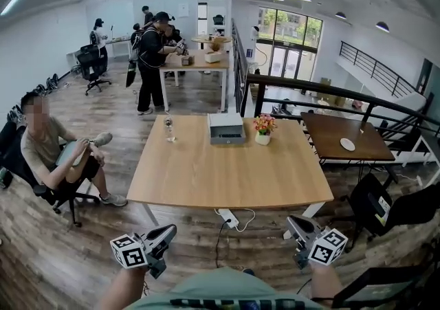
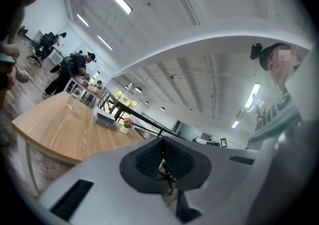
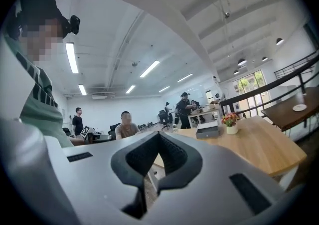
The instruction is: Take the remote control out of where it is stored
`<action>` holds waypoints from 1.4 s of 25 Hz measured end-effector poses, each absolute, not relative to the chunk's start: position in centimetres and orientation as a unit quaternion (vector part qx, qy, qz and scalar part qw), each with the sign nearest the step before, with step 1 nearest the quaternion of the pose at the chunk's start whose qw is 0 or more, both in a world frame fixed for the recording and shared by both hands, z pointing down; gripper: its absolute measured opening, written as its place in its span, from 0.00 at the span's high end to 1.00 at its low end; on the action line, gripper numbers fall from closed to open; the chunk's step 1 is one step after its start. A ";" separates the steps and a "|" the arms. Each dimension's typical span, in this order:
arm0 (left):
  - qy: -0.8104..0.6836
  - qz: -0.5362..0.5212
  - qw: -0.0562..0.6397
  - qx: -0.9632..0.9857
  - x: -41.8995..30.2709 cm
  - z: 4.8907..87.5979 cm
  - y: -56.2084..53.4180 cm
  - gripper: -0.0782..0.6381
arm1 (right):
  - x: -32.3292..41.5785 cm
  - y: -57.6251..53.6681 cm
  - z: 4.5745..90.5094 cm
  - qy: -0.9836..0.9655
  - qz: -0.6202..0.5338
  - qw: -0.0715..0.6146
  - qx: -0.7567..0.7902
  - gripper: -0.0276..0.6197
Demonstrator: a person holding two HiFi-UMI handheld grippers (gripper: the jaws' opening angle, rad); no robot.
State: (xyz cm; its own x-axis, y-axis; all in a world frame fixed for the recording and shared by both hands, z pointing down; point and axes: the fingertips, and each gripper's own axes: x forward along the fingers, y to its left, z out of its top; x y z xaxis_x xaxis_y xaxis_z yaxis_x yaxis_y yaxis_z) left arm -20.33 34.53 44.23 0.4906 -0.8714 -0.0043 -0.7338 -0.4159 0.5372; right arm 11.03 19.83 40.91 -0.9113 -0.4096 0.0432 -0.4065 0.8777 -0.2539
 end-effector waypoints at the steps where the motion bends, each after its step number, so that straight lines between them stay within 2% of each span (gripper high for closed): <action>1: -0.494 -0.146 0.240 0.823 -20.0 44.2 33.4 0.89 | 10.7 18.0 40.9 0.973 -0.124 0.003 -0.195 0.95; 11: -0.554 -0.155 0.225 0.786 -15.8 42.9 21.6 0.89 | 11.0 2.2 40.3 0.986 -0.121 -0.009 -0.116 0.95; 22: -0.571 -0.155 0.223 0.775 -13.4 43.1 12.4 0.89 | 13.4 -7.8 41.1 0.988 -0.121 -0.019 -0.097 0.95; 27: -0.578 -0.158 0.233 0.766 -15.6 43.9 10.4 0.89 | 10.8 -10.1 42.0 0.988 -0.126 -0.035 -0.086 0.95; 35: -0.544 -0.183 0.256 0.778 -23.3 46.8 5.1 0.89 | 4.1 -13.4 44.0 0.984 -0.120 -0.066 -0.117 0.95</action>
